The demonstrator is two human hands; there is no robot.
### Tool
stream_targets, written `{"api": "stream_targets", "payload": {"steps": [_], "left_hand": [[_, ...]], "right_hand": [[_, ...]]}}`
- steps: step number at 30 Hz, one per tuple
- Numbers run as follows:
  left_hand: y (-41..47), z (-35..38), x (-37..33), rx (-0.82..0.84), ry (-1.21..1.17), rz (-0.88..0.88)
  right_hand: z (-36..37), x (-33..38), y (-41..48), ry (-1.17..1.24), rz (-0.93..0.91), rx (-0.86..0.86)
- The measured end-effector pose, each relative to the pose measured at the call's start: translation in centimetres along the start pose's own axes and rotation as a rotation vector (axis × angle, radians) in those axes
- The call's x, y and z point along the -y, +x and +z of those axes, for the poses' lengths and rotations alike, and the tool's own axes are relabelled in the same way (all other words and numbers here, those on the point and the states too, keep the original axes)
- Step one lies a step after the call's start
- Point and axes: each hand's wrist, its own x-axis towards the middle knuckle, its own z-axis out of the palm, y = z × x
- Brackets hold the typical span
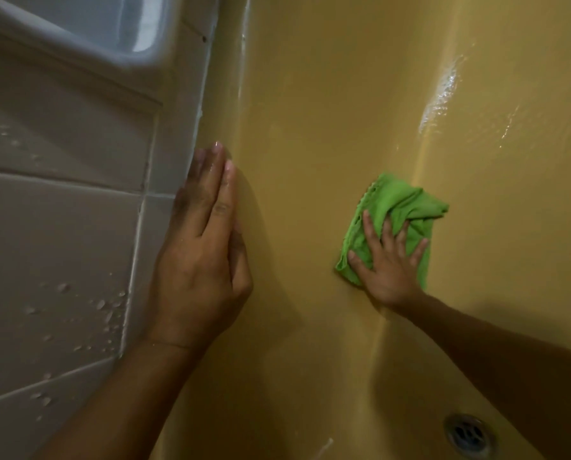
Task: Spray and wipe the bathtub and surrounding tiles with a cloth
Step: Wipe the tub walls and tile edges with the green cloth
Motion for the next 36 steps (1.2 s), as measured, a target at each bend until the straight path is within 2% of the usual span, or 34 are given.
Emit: {"api": "stream_targets", "payload": {"steps": [4, 9, 13, 18, 22, 25, 32, 36], "left_hand": [[0.8, 0.1, -0.1, -0.011, -0.015, -0.004], [2.1, 0.1, -0.1, -0.028, -0.019, 0.001], [3.0, 0.0, -0.2, -0.003, -0.028, -0.005], [4.6, -0.4, -0.4, 0.025, -0.062, -0.034], [5.6, -0.5, -0.6, 0.03, -0.077, -0.048], [6.5, -0.4, -0.6, 0.034, -0.055, -0.041], [8.3, -0.1, -0.6, 0.053, -0.003, -0.026], [9.1, 0.0, -0.7, 0.061, 0.014, -0.028]], "right_hand": [[-4.0, 0.3, 4.4, -0.017, -0.033, -0.044], [-8.4, 5.6, 7.6, 0.295, -0.166, -0.078], [-10.3, 10.6, 6.4, 0.43, -0.253, -0.107], [-11.7, 15.1, 2.7, 0.427, -0.336, -0.084], [-11.3, 15.8, -0.1, 0.369, -0.356, -0.027], [-10.2, 15.0, -1.1, 0.396, -0.3, -0.001], [-8.9, 11.4, 0.6, 0.525, -0.033, 0.009], [-10.8, 12.5, 3.1, 0.582, 0.006, -0.006]]}}
